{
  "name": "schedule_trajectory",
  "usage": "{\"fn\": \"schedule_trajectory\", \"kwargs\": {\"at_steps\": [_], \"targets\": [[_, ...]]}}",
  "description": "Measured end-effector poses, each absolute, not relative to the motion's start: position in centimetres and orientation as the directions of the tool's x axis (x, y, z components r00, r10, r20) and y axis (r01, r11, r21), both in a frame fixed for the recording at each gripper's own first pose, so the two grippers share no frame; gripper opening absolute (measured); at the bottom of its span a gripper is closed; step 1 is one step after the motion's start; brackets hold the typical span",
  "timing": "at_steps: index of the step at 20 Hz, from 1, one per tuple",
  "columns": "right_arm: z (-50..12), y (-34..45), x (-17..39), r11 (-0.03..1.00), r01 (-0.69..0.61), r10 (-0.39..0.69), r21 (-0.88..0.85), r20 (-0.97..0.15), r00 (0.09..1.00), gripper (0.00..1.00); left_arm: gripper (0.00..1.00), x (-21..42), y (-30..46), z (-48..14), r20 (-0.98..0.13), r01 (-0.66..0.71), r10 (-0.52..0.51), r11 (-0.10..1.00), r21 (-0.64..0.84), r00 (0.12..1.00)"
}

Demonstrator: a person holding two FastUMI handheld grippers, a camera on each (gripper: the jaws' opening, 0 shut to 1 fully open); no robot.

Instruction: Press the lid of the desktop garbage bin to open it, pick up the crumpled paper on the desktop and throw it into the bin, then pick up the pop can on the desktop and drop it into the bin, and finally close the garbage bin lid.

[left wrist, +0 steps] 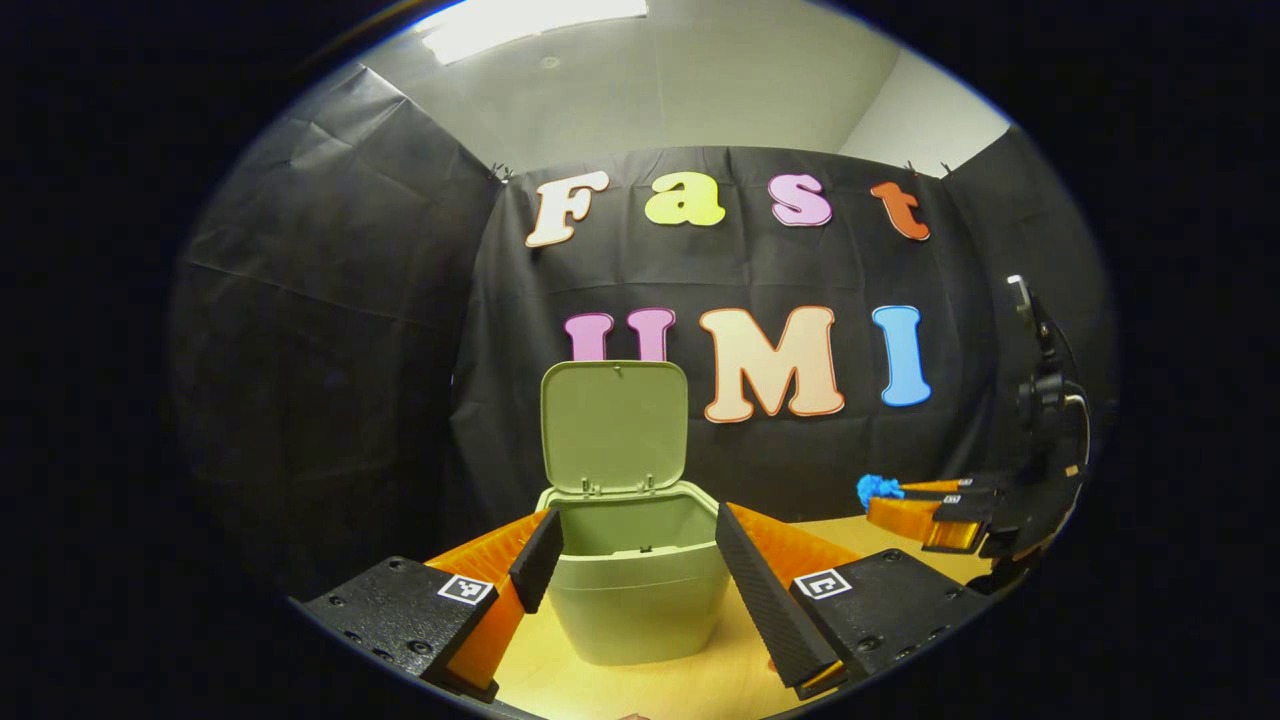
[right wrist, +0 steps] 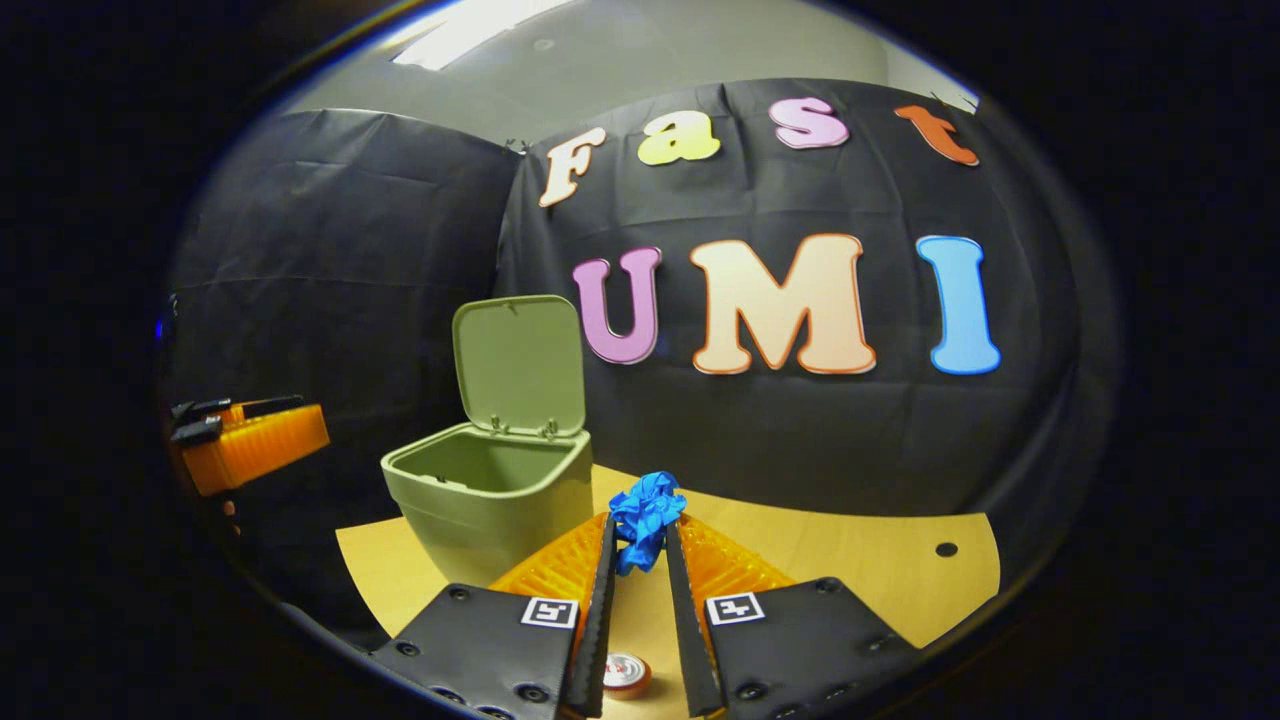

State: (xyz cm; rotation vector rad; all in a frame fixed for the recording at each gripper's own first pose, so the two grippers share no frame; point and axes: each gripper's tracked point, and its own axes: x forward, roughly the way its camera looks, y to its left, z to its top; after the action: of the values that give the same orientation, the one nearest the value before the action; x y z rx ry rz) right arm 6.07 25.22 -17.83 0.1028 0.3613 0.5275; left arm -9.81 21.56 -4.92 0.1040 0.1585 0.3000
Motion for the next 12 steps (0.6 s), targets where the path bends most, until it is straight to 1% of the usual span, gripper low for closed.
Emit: {"fn": "schedule_trajectory", "kwargs": {"at_steps": [4,5,6,7,8,9,10,12], "targets": [[-16.9,30.1,6.8,0.830,-0.521,0.557,0.199,-0.271,0.785,0.31,0.93,-10.7,24.4,-5.8,-0.161,-0.312,0.330,0.942,0.125,0.930],[-17.0,31.2,7.1,0.824,-0.528,0.566,0.205,-0.265,0.780,0.32,0.96,-10.8,25.0,-6.0,-0.167,-0.317,0.335,0.940,0.125,0.927],[-16.9,32.3,7.2,0.819,-0.534,0.574,0.211,-0.263,0.776,0.32,0.93,-11.2,25.5,-6.3,-0.174,-0.320,0.339,0.939,0.128,0.925],[-17.2,33.3,7.3,0.814,-0.539,0.581,0.218,-0.263,0.771,0.32,0.93,-11.5,26.1,-6.5,-0.179,-0.323,0.343,0.937,0.134,0.922],[-17.4,34.2,7.4,0.809,-0.543,0.587,0.225,-0.265,0.765,0.32,0.96,-11.6,26.7,-6.7,-0.183,-0.324,0.346,0.935,0.140,0.920],[-17.8,35.2,7.4,0.805,-0.546,0.592,0.231,-0.271,0.759,0.32,0.93,-11.8,27.1,-6.9,-0.188,-0.323,0.348,0.935,0.147,0.919],[-18.2,36.0,7.4,0.801,-0.550,0.598,0.236,-0.277,0.752,0.31,0.96,-11.9,27.6,-7.3,-0.194,-0.323,0.349,0.934,0.153,0.917],[-19.1,37.5,7.4,0.797,-0.554,0.603,0.239,-0.288,0.744,0.31,0.96,-12.2,28.4,-7.7,-0.207,-0.319,0.346,0.935,0.156,0.915]]}}
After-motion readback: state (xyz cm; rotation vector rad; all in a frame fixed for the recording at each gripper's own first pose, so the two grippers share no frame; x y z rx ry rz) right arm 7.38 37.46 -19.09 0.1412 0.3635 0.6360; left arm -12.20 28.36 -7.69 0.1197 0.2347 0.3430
